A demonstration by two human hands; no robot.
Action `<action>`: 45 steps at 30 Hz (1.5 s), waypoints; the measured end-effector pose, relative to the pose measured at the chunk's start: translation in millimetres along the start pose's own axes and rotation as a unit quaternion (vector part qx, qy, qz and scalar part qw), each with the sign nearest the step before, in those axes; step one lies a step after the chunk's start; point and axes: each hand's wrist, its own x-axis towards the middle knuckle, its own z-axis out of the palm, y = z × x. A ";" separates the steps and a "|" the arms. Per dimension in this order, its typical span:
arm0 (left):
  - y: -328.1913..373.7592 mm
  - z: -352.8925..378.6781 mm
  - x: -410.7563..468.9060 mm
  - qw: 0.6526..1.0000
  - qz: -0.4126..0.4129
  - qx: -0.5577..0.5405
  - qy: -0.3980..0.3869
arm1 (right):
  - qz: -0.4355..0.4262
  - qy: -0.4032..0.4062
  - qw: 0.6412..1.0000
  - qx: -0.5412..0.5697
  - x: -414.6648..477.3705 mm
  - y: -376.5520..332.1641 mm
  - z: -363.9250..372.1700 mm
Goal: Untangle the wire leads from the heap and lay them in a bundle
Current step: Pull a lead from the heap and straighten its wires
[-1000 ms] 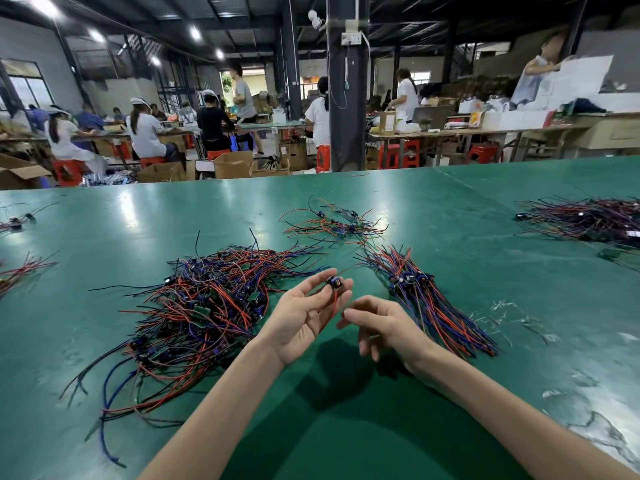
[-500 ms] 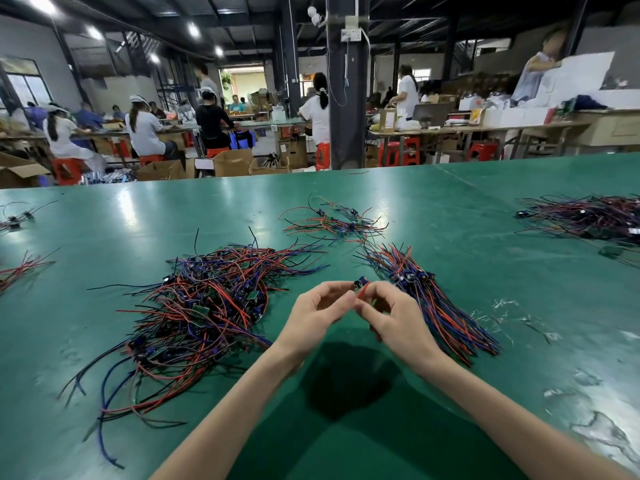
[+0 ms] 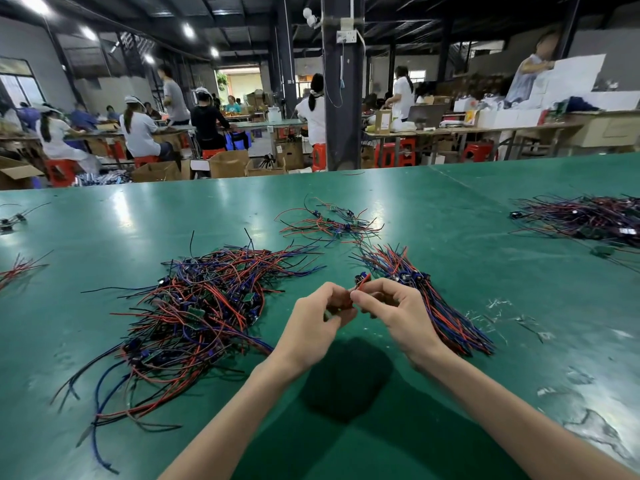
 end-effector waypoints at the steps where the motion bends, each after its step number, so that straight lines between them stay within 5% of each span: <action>1: 0.1 -0.5 1.0 1.000 0.003 0.019 -0.002 | 0.000 0.002 1.000 0.002 -0.4 0.4 0.7; 7: 8.9 -31.6 47.7 0.991 0.007 0.110 0.070 | -0.021 0.068 0.996 -0.050 -5.9 15.0 6.5; 17: -18.4 -52.9 192.8 0.973 -0.198 0.109 0.033 | -0.126 -0.009 0.965 -0.230 -10.7 25.4 12.6; 26: -49.9 -141.1 118.1 0.946 -0.177 0.245 0.115 | -0.153 -0.083 0.923 -0.344 -10.6 25.6 16.6; 33: -58.8 -187.5 45.2 0.862 -0.290 0.415 0.019 | -0.147 -0.092 0.913 -0.369 -12.4 24.6 20.4; 38: -67.5 -176.4 25.8 0.862 -0.280 0.422 -0.034 | -0.151 -0.070 0.916 -0.365 -14.2 22.5 20.6; 45: -67.9 -166.1 16.1 0.872 -0.203 0.433 0.101 | -0.152 -0.056 0.919 -0.360 -14.4 24.4 20.0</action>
